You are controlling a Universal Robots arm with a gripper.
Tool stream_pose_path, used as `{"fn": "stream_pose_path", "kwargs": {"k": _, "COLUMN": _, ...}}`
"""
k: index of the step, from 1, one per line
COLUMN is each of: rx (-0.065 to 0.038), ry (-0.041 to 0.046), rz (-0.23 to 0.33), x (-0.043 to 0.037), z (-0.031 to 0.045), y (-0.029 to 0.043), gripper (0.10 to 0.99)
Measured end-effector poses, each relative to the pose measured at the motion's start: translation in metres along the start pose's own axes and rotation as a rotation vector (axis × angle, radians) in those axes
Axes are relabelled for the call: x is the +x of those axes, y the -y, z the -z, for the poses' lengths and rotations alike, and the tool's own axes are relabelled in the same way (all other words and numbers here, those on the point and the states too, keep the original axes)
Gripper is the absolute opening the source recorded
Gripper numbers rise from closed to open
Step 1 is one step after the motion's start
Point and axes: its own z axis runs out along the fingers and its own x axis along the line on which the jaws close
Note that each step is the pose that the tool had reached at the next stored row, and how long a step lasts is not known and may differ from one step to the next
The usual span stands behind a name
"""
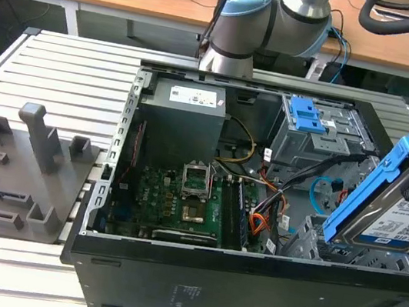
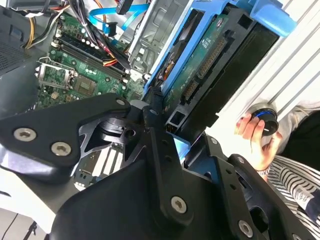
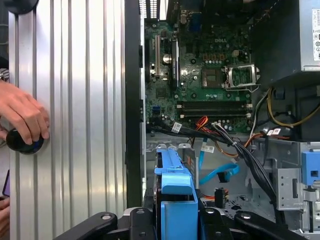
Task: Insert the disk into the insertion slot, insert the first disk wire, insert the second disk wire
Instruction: 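Insert the disk into the insertion slot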
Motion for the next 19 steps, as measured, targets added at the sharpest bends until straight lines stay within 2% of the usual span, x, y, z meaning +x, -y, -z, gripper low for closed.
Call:
{"fn": "stream_pose_path", "kwargs": {"k": 2, "rx": 0.000, "ry": 0.0000, "rz": 0.000, "x": 0.0000, "z": -0.0041, "y": 0.0002, "gripper": 0.365}}
{"fn": "stream_pose_path", "kwargs": {"k": 6, "rx": 0.000, "ry": 0.0002, "rz": 0.000, "x": -0.0017, "z": -0.0076, "y": 0.0003, "gripper": 0.365}}
{"fn": "stream_pose_path", "kwargs": {"k": 8, "rx": 0.000, "ry": 0.0001, "rz": 0.000, "x": -0.0073, "z": -0.0077, "y": 0.0004, "gripper": 0.365}}
{"fn": "stream_pose_path", "kwargs": {"k": 10, "rx": 0.000, "ry": 0.0002, "rz": 0.000, "x": -0.0179, "z": -0.0077, "y": 0.0002, "gripper": 0.365}}
{"fn": "stream_pose_path", "kwargs": {"k": 13, "rx": 0.000, "ry": 0.0001, "rz": 0.000, "x": -0.0256, "z": -0.0077, "y": 0.0002, "gripper": 0.365}}
{"fn": "stream_pose_path", "kwargs": {"k": 17, "rx": 0.000, "ry": 0.0000, "rz": 0.000, "x": -0.0305, "z": -0.0081, "y": 0.0057, "gripper": 0.365}}
{"fn": "stream_pose_path", "kwargs": {"k": 19, "rx": 0.000, "ry": -0.0001, "rz": 0.000, "x": -0.0305, "z": -0.0080, "y": 0.0057, "gripper": 0.365}}
